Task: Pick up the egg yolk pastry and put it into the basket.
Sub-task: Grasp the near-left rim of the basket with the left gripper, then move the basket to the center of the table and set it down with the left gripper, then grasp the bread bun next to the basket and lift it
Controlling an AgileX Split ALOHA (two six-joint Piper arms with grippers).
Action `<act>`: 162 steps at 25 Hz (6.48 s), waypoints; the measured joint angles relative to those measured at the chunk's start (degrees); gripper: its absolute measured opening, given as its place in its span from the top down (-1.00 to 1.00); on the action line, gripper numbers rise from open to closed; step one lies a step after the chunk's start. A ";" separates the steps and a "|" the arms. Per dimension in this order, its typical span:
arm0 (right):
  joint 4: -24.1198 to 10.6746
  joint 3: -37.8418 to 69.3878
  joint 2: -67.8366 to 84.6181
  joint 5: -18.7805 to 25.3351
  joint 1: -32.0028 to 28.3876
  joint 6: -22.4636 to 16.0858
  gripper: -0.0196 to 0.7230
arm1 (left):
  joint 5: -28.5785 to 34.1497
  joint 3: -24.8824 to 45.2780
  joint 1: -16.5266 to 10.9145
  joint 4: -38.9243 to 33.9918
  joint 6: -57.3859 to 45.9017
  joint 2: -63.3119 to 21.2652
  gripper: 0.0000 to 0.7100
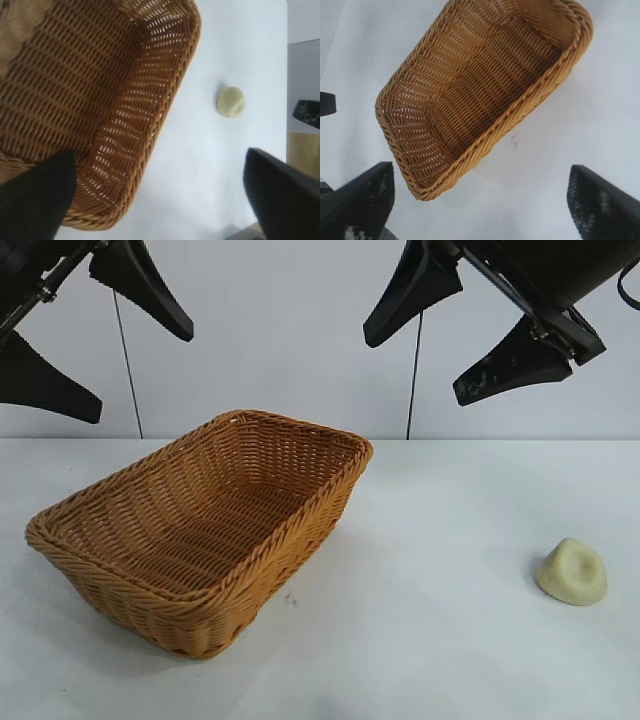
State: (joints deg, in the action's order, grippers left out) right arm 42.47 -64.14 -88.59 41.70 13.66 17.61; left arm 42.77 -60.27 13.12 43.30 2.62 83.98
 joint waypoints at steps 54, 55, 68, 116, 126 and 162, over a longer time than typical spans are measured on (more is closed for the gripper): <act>-0.43 0.00 0.00 0.00 0.00 0.00 -0.79 | -14.75 9.05 9.10 -29.33 -65.40 18.52 -0.96; -0.43 0.00 0.00 0.00 0.00 0.00 -0.79 | -14.75 9.05 9.10 -29.28 -65.21 19.01 -0.96; -0.43 0.00 0.00 0.00 0.00 0.00 -0.79 | -14.64 9.05 9.10 -28.35 -64.13 19.41 0.55; -1.56 0.00 0.00 0.00 0.00 0.00 -0.79 | 16.41 -30.13 1.14 -27.09 -9.14 37.40 0.60; -1.60 0.00 0.00 0.49 0.00 0.00 -0.79 | 14.90 -30.31 1.14 -25.58 -8.79 41.93 0.61; -1.55 0.00 0.00 1.39 0.00 0.00 -0.79 | 26.59 -43.97 -3.14 -33.34 -8.79 33.44 -0.96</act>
State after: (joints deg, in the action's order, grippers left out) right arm 40.92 -64.14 -88.59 43.10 13.66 17.61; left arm 69.36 -104.24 9.98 9.96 -6.18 117.43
